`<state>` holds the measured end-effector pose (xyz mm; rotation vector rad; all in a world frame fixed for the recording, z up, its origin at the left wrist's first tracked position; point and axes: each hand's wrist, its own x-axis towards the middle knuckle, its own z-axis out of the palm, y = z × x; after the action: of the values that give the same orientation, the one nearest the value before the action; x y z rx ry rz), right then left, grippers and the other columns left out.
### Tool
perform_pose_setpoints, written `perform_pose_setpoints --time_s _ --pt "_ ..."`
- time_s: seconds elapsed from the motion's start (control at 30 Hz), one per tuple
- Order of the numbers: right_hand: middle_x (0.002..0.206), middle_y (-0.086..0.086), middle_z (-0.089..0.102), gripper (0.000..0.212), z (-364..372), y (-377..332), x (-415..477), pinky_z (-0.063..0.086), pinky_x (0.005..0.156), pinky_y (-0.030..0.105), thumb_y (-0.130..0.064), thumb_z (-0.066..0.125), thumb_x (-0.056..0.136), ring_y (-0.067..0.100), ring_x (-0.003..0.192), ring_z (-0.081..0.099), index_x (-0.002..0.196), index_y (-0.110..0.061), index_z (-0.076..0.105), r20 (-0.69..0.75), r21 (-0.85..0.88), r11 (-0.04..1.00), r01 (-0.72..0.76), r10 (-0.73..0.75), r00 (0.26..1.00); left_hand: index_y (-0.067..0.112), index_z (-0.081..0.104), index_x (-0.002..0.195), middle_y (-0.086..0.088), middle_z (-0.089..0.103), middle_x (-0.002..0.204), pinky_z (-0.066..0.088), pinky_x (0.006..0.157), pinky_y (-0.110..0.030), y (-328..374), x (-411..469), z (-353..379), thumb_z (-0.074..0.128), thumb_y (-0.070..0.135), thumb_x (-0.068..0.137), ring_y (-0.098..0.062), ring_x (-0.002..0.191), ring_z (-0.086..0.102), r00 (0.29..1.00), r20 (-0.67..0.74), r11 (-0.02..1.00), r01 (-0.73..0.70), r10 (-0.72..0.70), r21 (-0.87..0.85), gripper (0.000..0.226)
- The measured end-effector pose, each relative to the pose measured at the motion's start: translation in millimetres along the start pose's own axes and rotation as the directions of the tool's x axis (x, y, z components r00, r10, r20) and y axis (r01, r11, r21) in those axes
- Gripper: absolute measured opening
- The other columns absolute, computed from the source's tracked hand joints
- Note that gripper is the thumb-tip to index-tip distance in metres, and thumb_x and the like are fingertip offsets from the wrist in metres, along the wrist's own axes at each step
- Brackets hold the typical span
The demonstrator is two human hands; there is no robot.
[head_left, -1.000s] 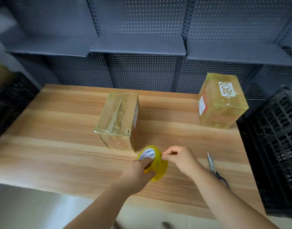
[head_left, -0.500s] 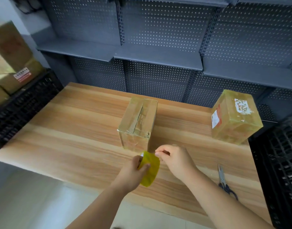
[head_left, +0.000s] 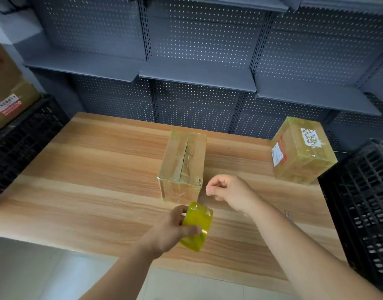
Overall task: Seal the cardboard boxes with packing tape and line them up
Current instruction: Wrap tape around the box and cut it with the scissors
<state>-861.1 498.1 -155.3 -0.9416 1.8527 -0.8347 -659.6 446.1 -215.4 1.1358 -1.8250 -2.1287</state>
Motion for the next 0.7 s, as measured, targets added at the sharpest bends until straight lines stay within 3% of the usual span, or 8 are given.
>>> perform_pose_setpoints --time_s 0.1,0.2,0.27,0.47,0.57,0.63,0.7 --pt "0.095 0.004 0.068 0.019 4 0 5 0.057 0.09 0.045 -0.02 0.065 0.094 0.021 0.094 0.067 0.076 -0.028 0.064 0.016 0.041 0.999 -0.03 0.029 0.999 0.02 0.057 0.116 0.0 0.068 0.099 0.052 0.075 -0.025 -2 3 -4 0.073 0.04 0.072 -0.012 0.088 0.065 0.999 -0.043 0.998 -0.019 0.022 0.062 0.052" --pt "0.097 0.006 0.07 0.011 10 -4 6 0.06 0.083 0.038 -0.015 0.056 0.099 0.02 0.092 0.07 0.088 -0.016 0.059 0.076 0.105 0.992 -0.068 0.06 0.995 0.025 0.056 0.115 0.003 0.068 0.1 0.055 0.082 -0.034 -5 7 -5 0.069 0.051 0.07 -0.014 0.091 0.065 0.996 -0.089 0.981 0.025 -0.008 0.193 0.055" --pt "0.094 0.01 0.073 0.009 14 -7 5 0.061 0.073 0.032 -0.011 0.053 0.1 0.021 0.085 0.072 0.092 -0.011 0.056 0.114 0.097 0.991 -0.093 0.082 0.99 0.026 0.057 0.112 0.002 0.068 0.1 0.054 0.086 -0.039 -5 11 -5 0.067 0.054 0.067 -0.017 0.093 0.065 0.988 -0.148 0.978 0.079 -0.051 0.193 0.054" --pt "0.087 0.009 0.074 0.009 10 -25 -1 0.059 0.069 0.033 -0.01 0.057 0.098 0.028 0.083 0.072 0.089 -0.011 0.06 0.108 0.068 0.998 0.009 -0.016 0.994 0.018 0.064 0.106 -0.002 0.07 0.1 0.056 0.083 -0.038 0 27 -7 0.074 0.052 0.074 -0.02 0.091 0.067 0.965 -0.191 0.969 0.206 -0.179 0.137 0.048" --pt "0.088 0.01 0.075 0.007 1 -29 2 0.059 0.072 0.037 -0.012 0.057 0.098 0.025 0.079 0.073 0.091 -0.011 0.06 0.128 0.061 0.998 0.001 -0.009 0.992 0.017 0.067 0.103 0.003 0.072 0.091 0.053 0.071 -0.029 4 25 -8 0.076 0.056 0.073 -0.013 0.083 0.068 0.979 -0.129 0.972 0.175 -0.156 0.158 0.049" --pt "0.09 0.012 0.074 0.007 -9 -30 8 0.059 0.073 0.04 -0.013 0.057 0.098 0.024 0.077 0.072 0.092 -0.011 0.058 0.133 0.082 0.997 -0.014 0.003 0.991 0.018 0.067 0.105 0.002 0.074 0.092 0.054 0.074 -0.029 4 20 -8 0.077 0.058 0.068 -0.014 0.086 0.07 0.992 -0.025 0.982 0.124 -0.122 0.144 0.055" --pt "0.093 0.013 0.074 0.006 -20 -31 15 0.059 0.077 0.041 -0.012 0.055 0.099 0.024 0.08 0.072 0.094 -0.011 0.057 0.151 0.058 0.998 -0.007 -0.001 0.989 0.016 0.066 0.109 -0.003 0.074 0.1 0.056 0.08 -0.031 4 15 -6 0.078 0.042 0.075 -0.018 0.092 0.07 0.991 0.059 0.99 0.118 -0.122 0.077 0.045"
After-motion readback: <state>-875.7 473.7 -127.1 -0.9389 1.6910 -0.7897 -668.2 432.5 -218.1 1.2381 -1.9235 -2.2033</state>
